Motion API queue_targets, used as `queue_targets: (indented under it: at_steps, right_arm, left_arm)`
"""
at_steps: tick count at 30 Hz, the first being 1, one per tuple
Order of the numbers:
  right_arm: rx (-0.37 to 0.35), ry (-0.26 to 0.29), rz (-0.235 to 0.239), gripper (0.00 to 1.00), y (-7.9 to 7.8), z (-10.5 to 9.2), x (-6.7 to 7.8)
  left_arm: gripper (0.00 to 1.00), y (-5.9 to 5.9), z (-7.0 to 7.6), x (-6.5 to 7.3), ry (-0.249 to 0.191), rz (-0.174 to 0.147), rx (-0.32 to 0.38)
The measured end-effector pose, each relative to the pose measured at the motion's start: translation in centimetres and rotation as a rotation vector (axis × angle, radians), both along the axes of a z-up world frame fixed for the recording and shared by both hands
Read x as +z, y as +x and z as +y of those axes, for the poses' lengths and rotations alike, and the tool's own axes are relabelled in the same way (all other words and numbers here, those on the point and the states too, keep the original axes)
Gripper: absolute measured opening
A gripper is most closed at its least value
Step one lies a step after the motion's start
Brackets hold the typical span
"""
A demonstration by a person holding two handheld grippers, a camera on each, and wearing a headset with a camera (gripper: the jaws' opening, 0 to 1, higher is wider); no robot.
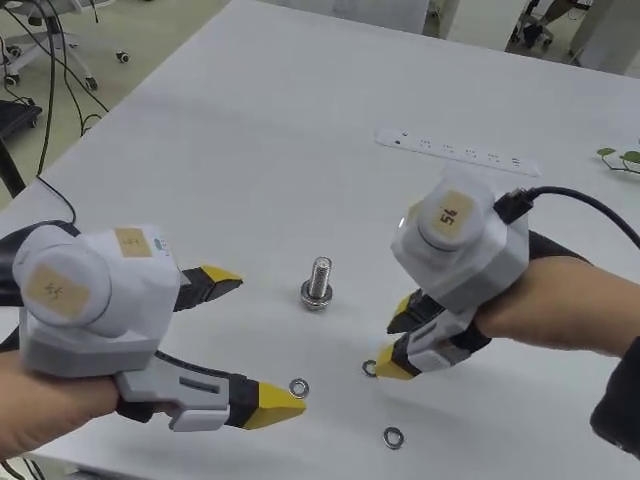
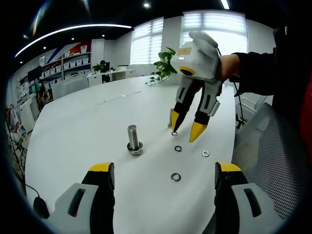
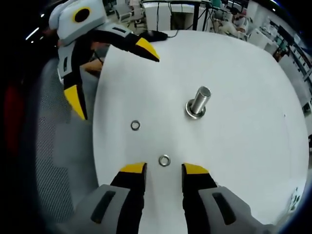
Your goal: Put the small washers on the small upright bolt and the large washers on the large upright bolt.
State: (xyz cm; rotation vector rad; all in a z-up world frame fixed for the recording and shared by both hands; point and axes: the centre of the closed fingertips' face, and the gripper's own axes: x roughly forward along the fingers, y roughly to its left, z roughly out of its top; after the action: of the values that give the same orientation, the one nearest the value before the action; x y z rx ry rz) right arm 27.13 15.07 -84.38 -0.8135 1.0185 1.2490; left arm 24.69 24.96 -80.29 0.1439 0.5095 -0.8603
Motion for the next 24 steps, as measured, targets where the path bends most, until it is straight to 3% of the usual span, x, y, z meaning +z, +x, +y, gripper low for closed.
queue_targets:
  at_steps: [8,15,24]
  right_arm:
    - [-0.001,-0.025,0.019,0.30,-2.1,-1.5,-0.6]
    - [0.009,-0.035,0.041,0.30,-4.2,-1.7,-1.1]
    - [0.015,-0.052,0.063,0.29,-5.8,-2.1,-1.8]
  left_arm:
    - [0.84,-0.1,-0.1,0.0,-0.001,-0.001,-0.005]
    - [0.84,-0.5,-0.1,0.0,0.002,-0.005,-0.013]
    - [0.84,-0.8,-0.3,0.1,0.001,-0.007,-0.025]
